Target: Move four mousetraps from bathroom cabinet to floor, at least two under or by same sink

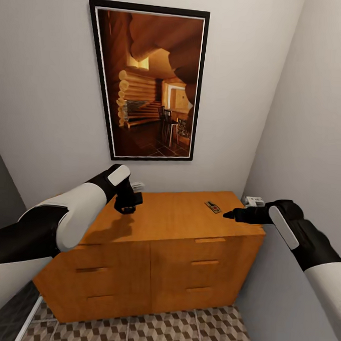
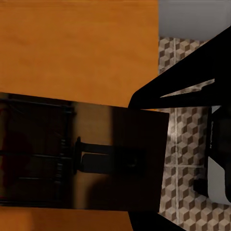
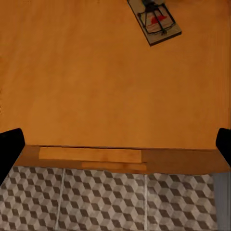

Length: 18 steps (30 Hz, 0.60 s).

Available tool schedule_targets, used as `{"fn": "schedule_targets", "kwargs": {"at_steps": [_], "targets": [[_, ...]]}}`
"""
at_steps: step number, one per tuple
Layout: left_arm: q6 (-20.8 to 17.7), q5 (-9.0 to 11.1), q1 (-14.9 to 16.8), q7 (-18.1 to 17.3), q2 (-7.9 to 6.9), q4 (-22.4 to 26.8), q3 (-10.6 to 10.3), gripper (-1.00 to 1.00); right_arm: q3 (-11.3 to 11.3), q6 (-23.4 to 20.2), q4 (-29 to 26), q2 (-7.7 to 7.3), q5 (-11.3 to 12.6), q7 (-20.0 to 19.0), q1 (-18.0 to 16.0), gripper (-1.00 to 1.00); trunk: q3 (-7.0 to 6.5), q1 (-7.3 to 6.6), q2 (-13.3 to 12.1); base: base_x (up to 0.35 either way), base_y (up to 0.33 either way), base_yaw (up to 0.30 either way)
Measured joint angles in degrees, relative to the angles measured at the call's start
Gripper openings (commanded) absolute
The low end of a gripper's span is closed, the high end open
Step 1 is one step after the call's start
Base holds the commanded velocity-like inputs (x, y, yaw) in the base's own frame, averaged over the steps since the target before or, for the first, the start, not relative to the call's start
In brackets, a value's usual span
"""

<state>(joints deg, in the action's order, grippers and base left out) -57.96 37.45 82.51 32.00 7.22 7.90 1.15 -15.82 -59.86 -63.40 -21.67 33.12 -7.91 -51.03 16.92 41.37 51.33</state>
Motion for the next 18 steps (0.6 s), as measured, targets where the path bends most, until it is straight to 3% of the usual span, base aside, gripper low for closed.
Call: {"fn": "schedule_targets", "kwargs": {"at_steps": [5,11,15,18], "targets": [[-0.4,0.1,0.3,-2.4,-0.54,0.0,0.0,-1.00,-3.5,0.0,0.9,0.01,-0.3,-0.2,-3.1,1.00,0.00,0.00,0.0,0.000,0.000,0.000],[-0.8,0.0,0.6,-6.3,-1.61,-0.3,-0.1,-1.00,-4.7,0.0,2.1,0.06,-1.3,-1.5,-4.6,1.00,0.00,0.00,0.0,0.000,0.000,0.000],[-0.9,0.0,0.6,-7.0,-1.87,-0.6,-0.2,-1.00,-7.5,1.4,4.1,0.09,-3.9,-6.4,-4.7,1.00,0.00,0.00,0.0,0.000,0.000,0.000],[-0.9,-0.1,0.6,-7.2,-1.92,-0.6,-0.3,-1.00,-10.3,5.4,6.6,0.09,-7.0,-12.2,-4.8,1.00,0.00,0.00,0.0,0.000,0.000,0.000]]}}
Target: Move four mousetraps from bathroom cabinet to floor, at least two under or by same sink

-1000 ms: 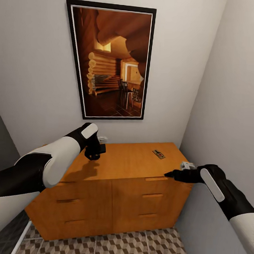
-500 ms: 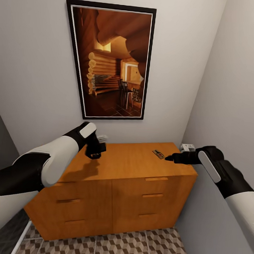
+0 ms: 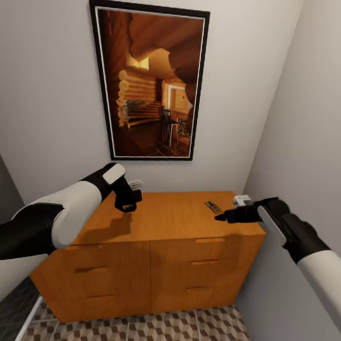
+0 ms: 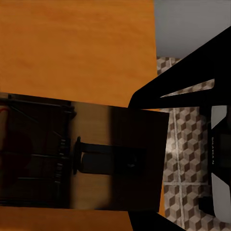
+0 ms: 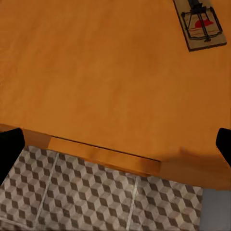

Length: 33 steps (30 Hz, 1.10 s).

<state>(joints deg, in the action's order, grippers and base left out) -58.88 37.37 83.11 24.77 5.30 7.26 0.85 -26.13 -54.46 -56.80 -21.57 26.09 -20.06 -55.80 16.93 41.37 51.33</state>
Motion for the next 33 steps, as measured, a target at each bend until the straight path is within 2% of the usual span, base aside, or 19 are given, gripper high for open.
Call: {"fn": "schedule_targets", "kwargs": {"at_steps": [2,6,8,14,26,33], "targets": [[0.0,0.0,0.0,-0.1,0.03,0.0,-0.1,-1.00,-1.3,5.0,3.1,0.00,-3.9,-4.7,0.0,1.00,0.00,0.00,0.0,0.000,0.000,0.000],[0.0,-0.1,0.0,-0.1,0.13,0.0,-0.1,-1.00,-1.9,9.4,6.4,0.06,-7.6,-7.3,0.0,1.00,0.00,0.00,0.0,0.000,0.000,0.000],[0.0,-0.1,0.0,-0.1,0.23,0.0,-0.1,-1.00,-2.0,10.3,7.4,0.07,-8.4,-7.8,0.0,1.00,0.00,0.00,0.0,0.000,0.000,0.000],[0.0,-0.1,0.0,-0.1,0.41,0.1,0.0,-1.00,-2.2,11.6,9.4,0.11,-9.6,-8.4,0.0,1.00,0.00,0.00,0.0,0.015,0.000,0.000],[0.0,-0.2,0.0,-0.1,0.48,0.3,0.0,-1.00,-2.7,12.6,10.0,0.40,-10.2,-8.6,0.0,1.00,0.00,-0.02,0.0,0.197,0.000,0.000],[0.0,-0.1,-0.3,-0.1,0.98,0.3,0.1,-1.00,-2.8,14.0,10.2,0.45,-10.3,-8.5,0.0,1.00,0.00,0.00,0.0,0.042,0.000,0.000]]}}
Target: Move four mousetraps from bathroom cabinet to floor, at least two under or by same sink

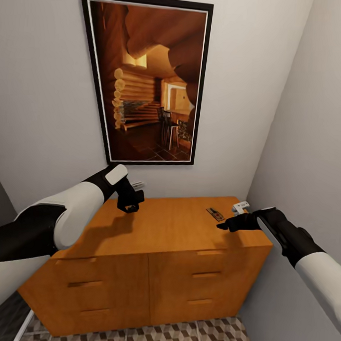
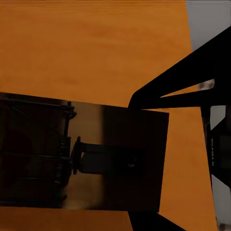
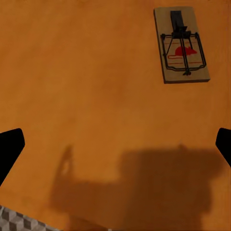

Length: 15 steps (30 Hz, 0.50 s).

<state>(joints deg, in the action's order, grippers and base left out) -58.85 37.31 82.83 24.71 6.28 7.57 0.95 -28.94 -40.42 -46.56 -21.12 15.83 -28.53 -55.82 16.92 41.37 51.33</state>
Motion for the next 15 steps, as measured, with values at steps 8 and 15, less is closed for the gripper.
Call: {"fn": "schedule_targets", "kwargs": {"at_steps": [8,15], "targets": [[-0.2,0.3,-0.3,-3.8,1.02,-0.3,0.1,-1.00,-0.1,0.2,0.9,0.09,0.0,0.0,0.0,1.00,0.00,0.00,0.0,0.003,0.000,0.000],[-0.5,0.2,-0.4,-15.5,1.22,-0.4,0.0,-1.00,-0.1,0.3,1.4,0.09,0.0,0.0,0.0,1.00,0.00,0.00,0.0,0.000,0.000,0.000]]}}
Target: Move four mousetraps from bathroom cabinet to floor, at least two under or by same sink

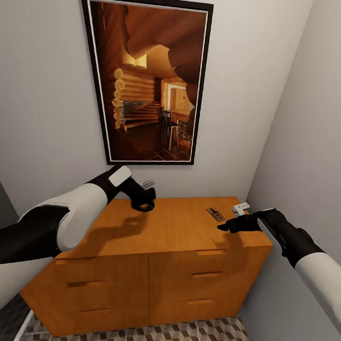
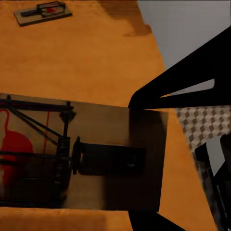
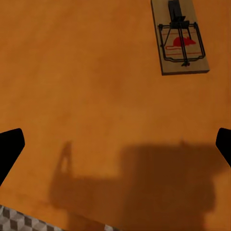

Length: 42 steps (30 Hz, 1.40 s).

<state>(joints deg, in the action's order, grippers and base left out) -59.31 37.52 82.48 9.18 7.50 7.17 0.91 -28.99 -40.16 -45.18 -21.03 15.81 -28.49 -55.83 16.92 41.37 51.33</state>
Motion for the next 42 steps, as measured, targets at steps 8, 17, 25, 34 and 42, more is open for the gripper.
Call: {"fn": "schedule_targets", "kwargs": {"at_steps": [8,17,25,34,42], "targets": [[-0.1,-0.2,-0.1,-3.7,-0.04,0.0,-0.1,-1.00,0.0,0.2,0.1,0.00,0.0,0.0,0.0,1.00,0.00,0.00,0.0,0.000,0.000,0.000],[-0.1,0.4,-0.2,-8.5,-0.11,0.0,-0.1,-1.00,0.0,0.4,0.1,0.00,0.0,0.0,0.0,1.00,0.00,0.00,0.0,0.000,0.000,0.000],[0.0,0.8,-0.2,-12.9,-0.06,0.1,-0.1,-1.00,0.0,2.2,0.1,0.00,-0.1,-0.1,0.0,1.00,0.00,-0.01,0.0,0.026,0.000,0.000],[0.0,0.9,-0.2,-13.4,-0.01,0.3,-0.1,-1.00,-0.1,2.7,0.1,0.00,-0.1,-0.1,0.0,1.00,0.00,-0.03,0.0,0.191,0.000,0.000],[0.0,0.9,-0.2,-13.5,0.08,0.5,0.0,-1.00,0.1,2.8,1.3,0.00,-0.1,-0.1,0.0,1.00,0.00,0.00,0.0,0.096,0.000,0.000]]}}
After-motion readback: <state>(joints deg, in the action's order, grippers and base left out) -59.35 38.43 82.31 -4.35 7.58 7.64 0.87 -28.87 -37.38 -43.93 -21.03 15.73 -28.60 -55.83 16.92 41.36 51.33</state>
